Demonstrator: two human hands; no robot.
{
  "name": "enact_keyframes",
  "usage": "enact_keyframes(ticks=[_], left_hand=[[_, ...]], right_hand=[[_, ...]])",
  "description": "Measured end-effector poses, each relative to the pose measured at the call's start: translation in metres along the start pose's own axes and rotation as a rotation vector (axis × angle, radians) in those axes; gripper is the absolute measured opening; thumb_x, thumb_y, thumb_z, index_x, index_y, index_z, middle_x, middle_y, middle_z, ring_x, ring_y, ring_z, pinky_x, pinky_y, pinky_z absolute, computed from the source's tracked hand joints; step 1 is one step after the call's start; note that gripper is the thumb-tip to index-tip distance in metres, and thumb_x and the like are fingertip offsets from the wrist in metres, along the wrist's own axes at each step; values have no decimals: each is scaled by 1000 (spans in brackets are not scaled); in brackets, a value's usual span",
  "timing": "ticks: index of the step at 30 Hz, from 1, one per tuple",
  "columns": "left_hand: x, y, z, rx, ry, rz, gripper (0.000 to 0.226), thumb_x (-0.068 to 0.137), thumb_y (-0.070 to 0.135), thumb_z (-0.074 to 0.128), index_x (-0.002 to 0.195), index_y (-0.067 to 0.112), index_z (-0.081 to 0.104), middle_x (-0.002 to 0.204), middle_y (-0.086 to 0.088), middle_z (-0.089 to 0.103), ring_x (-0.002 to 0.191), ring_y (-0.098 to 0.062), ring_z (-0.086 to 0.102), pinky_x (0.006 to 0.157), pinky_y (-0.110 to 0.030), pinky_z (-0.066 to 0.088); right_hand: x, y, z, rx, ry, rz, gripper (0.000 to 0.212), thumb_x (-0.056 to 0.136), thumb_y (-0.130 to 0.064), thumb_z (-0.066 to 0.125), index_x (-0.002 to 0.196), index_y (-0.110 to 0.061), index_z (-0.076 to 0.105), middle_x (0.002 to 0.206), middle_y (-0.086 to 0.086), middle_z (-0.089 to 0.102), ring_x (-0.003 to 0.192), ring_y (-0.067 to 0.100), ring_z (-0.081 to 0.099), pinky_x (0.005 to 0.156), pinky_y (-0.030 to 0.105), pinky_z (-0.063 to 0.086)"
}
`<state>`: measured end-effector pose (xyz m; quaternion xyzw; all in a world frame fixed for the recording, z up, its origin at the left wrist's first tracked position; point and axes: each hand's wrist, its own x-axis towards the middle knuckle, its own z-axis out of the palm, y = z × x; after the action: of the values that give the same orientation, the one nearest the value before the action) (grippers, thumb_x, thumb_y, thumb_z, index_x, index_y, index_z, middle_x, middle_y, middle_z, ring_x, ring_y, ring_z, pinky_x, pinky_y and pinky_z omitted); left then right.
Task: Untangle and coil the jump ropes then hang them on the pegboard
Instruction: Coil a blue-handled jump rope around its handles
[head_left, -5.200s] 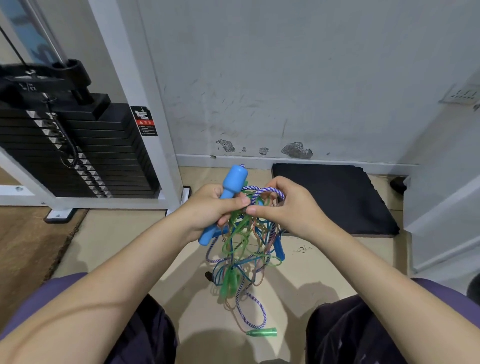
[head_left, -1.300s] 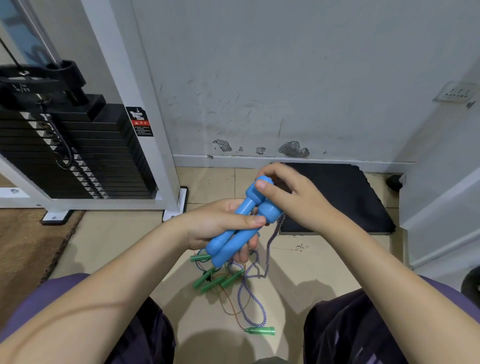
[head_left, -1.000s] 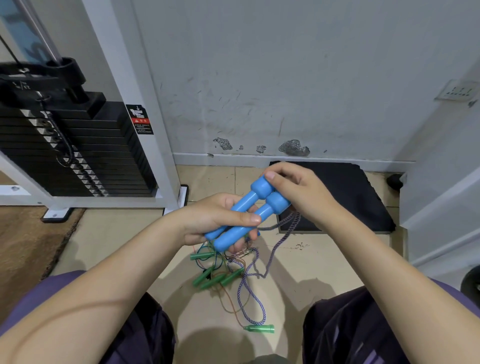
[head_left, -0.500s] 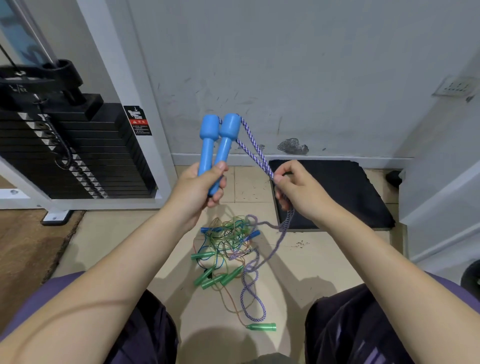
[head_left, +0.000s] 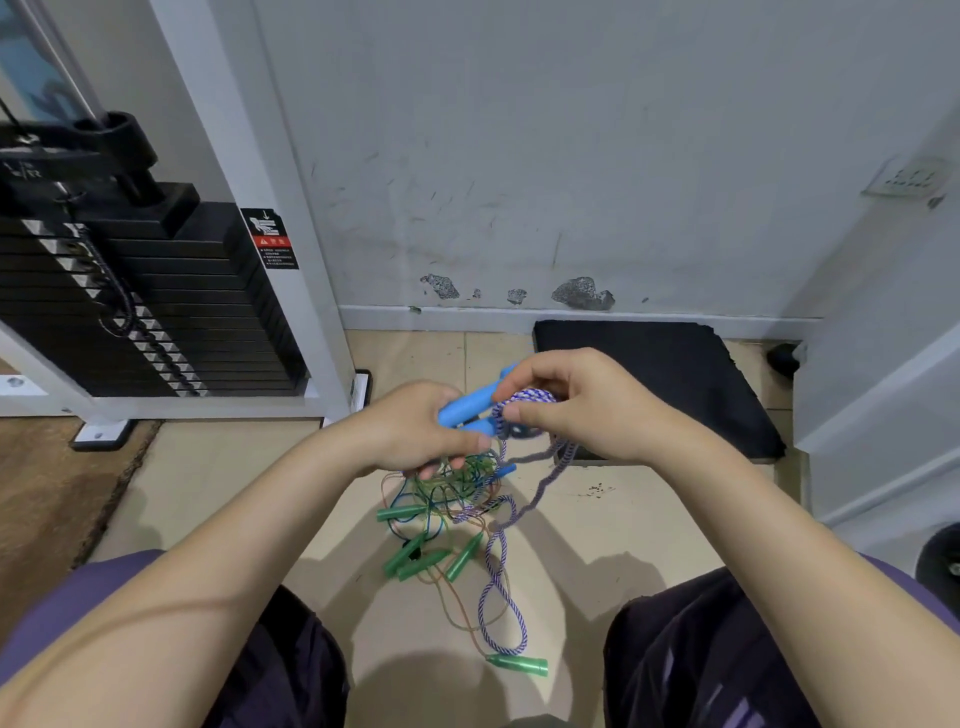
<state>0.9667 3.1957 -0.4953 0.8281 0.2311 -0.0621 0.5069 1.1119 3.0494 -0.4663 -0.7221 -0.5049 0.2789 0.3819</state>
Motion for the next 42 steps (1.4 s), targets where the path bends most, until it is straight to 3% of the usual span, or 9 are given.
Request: enact_keyframes(ticks=[3, 8, 13, 19, 26, 30, 35, 38, 42], left_hand=[[-4, 3, 1, 42, -65, 15, 26, 83, 26, 78, 81, 15, 54, 61, -1, 62, 40, -15, 45, 44, -22, 35], [-2, 8, 3, 81, -17, -2, 38, 74, 34, 84, 77, 15, 51, 54, -3, 55, 34, -14, 40, 41, -20, 33], [-1, 8, 3, 165, -40, 3, 40, 72, 45, 82, 72, 19, 52, 52, -4, 54, 35, -16, 37, 40, -20, 30], [-4, 7, 5, 159, -75, 36, 37, 75, 39, 82, 69, 19, 52, 54, -5, 58, 35, -14, 40, 42, -21, 32], [-9, 13, 3, -103, -62, 96, 30, 83, 31, 77, 70, 18, 53, 55, -5, 58, 36, -17, 40, 42, -22, 29], [-9, 13, 4, -258, -62, 119, 30, 86, 36, 74, 77, 15, 54, 58, -8, 56, 36, -18, 38, 42, -23, 25], [-8, 16, -3, -329, -89, 124, 29, 84, 30, 76, 79, 14, 53, 60, -10, 55, 34, -17, 37, 43, -27, 22], [-9, 16, -1, -361, -107, 124, 29, 79, 28, 76, 82, 12, 52, 61, -9, 56, 34, -17, 37, 42, -26, 22], [-8, 19, -1, -552, -72, 139, 23, 81, 27, 69, 81, 13, 51, 58, -6, 55, 31, -12, 38, 36, -20, 23]], right_hand=[[0, 0, -4, 24, 68, -49, 17, 81, -12, 78, 90, -20, 66, 74, 1, 65, 69, 16, 55, 69, 39, 49], [-3, -2, -1, -113, 136, -128, 31, 80, -15, 78, 79, -16, 47, 71, 10, 55, 60, 10, 37, 58, 29, 35], [-3, -1, -2, -221, 173, -184, 29, 79, -13, 78, 74, -15, 50, 61, -9, 45, 59, 7, 38, 56, 16, 30], [1, 6, 1, -190, 122, -134, 26, 78, -12, 79, 76, -20, 54, 79, -12, 44, 69, 2, 42, 65, 12, 33], [2, 6, -3, 99, 163, -50, 4, 87, -23, 73, 88, -22, 69, 93, 6, 65, 81, 6, 56, 77, 19, 43], [-3, 5, -3, 408, 112, 44, 32, 79, -25, 79, 108, -25, 66, 99, 5, 65, 82, 13, 60, 77, 31, 51], [0, 9, 4, 757, 101, 84, 56, 74, -14, 74, 126, -18, 54, 127, 12, 63, 110, 21, 64, 97, 38, 51], [2, 10, 7, 1002, 50, 71, 49, 79, -9, 66, 126, -7, 51, 126, 15, 64, 116, 25, 63, 96, 35, 52], [3, 11, 12, 1000, -28, -23, 41, 88, -16, 60, 126, -1, 55, 123, 15, 60, 112, 22, 59, 102, 32, 44]])
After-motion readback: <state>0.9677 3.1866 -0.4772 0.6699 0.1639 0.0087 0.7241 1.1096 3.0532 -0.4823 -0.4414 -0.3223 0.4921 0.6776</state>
